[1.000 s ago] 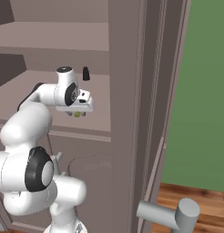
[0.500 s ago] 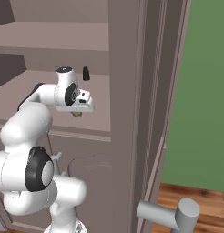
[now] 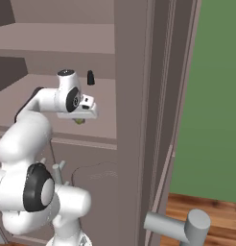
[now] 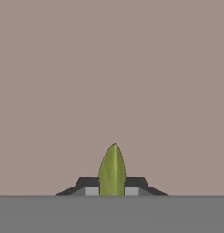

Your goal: Pick the lemon wedge from the cabinet and place it in the bowl. Then pick the bowl and place it in the sink. Then turn on the sink facuet.

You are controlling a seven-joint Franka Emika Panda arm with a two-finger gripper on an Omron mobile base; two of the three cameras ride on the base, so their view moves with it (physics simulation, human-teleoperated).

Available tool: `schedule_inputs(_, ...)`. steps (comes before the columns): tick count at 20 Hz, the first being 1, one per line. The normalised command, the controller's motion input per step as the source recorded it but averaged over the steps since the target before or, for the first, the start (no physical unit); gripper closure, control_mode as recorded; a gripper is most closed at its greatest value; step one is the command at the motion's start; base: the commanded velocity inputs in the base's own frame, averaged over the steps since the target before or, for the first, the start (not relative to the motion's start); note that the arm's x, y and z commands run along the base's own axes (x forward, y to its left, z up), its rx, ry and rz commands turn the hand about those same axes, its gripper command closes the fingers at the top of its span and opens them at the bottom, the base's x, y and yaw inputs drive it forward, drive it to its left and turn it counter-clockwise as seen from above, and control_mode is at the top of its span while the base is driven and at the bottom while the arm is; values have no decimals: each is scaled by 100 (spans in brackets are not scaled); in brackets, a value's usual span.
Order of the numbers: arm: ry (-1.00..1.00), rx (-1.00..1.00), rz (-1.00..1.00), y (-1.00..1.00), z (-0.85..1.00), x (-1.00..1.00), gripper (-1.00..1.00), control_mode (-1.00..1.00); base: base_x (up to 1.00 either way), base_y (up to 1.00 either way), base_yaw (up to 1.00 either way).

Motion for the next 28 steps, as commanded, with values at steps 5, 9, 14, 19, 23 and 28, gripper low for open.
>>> schedule_inputs(5,-16,0,0,0,30,-97,100,-100,0,0,0)
schedule_inputs(9,-18,0,0,0,66,-93,100,-100,0,0,0)
schedule_inputs(14,-5,0,0,0,93,-67,100,-100,0,0,0)
schedule_inputs(19,-1,0,0,0,87,-64,100,-100,0,0,0)
schedule_inputs(23,-13,0,5,1,55,-69,100,-100,0,0,0)
schedule_inputs(28,-32,0,4,0,34,-69,100,-100,0,0,0)
